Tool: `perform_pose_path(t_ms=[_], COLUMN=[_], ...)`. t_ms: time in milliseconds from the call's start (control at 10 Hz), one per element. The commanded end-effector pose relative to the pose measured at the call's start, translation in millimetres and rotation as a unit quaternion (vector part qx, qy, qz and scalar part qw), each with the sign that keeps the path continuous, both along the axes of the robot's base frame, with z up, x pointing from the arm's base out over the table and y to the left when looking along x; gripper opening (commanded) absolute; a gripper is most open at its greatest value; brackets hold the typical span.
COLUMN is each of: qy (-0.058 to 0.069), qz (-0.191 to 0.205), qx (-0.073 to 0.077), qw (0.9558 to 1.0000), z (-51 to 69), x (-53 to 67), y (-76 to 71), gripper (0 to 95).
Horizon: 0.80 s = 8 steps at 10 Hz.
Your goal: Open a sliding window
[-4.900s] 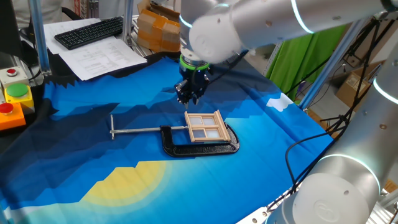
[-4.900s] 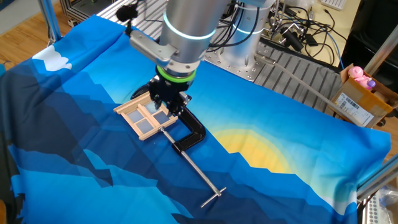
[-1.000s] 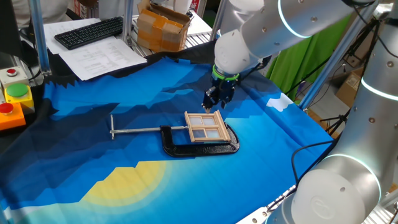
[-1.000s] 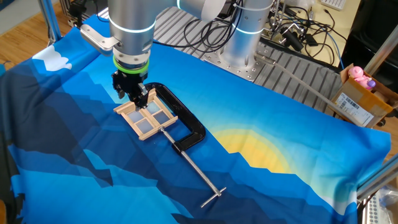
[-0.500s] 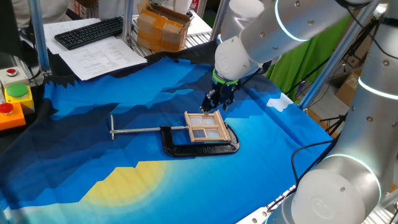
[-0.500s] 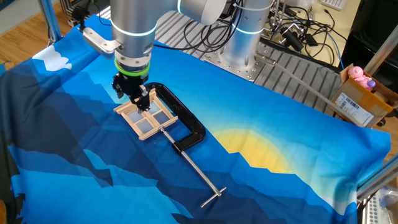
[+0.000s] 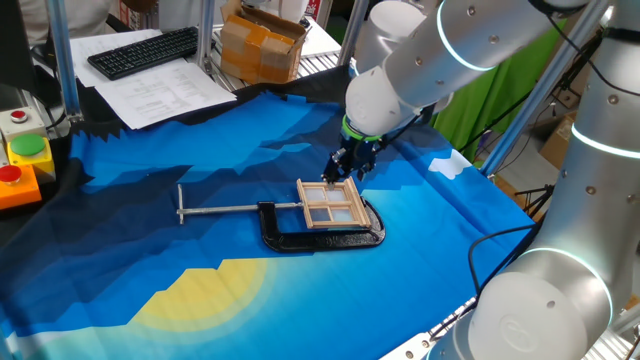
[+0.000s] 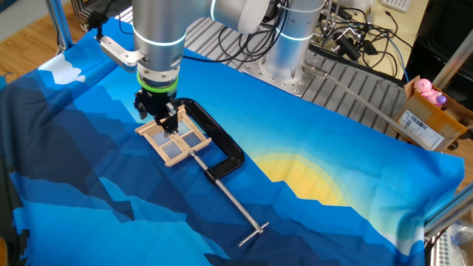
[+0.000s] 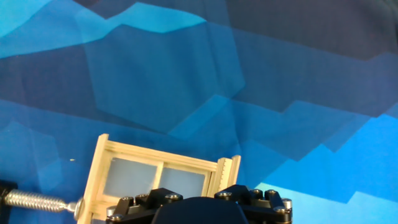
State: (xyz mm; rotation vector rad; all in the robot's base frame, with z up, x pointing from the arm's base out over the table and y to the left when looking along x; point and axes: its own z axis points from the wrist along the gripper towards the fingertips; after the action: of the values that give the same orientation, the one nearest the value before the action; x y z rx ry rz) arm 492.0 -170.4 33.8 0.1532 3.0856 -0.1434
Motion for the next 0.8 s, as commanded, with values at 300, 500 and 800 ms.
perform_pose_path(t_ms=[300, 500, 800], qy=[-0.003, -0.004, -0.005], qz=[-0.002, -0.004, -0.002], qx=[0.008, 0.009, -0.011], qw=[1.0000, 0.9999, 0.9999], z=[-2.0, -3.4, -9.1], x=[2.3, 3.7, 2.5], y=[5.6, 11.0, 11.3], gripper=[76.0, 76.0, 76.0])
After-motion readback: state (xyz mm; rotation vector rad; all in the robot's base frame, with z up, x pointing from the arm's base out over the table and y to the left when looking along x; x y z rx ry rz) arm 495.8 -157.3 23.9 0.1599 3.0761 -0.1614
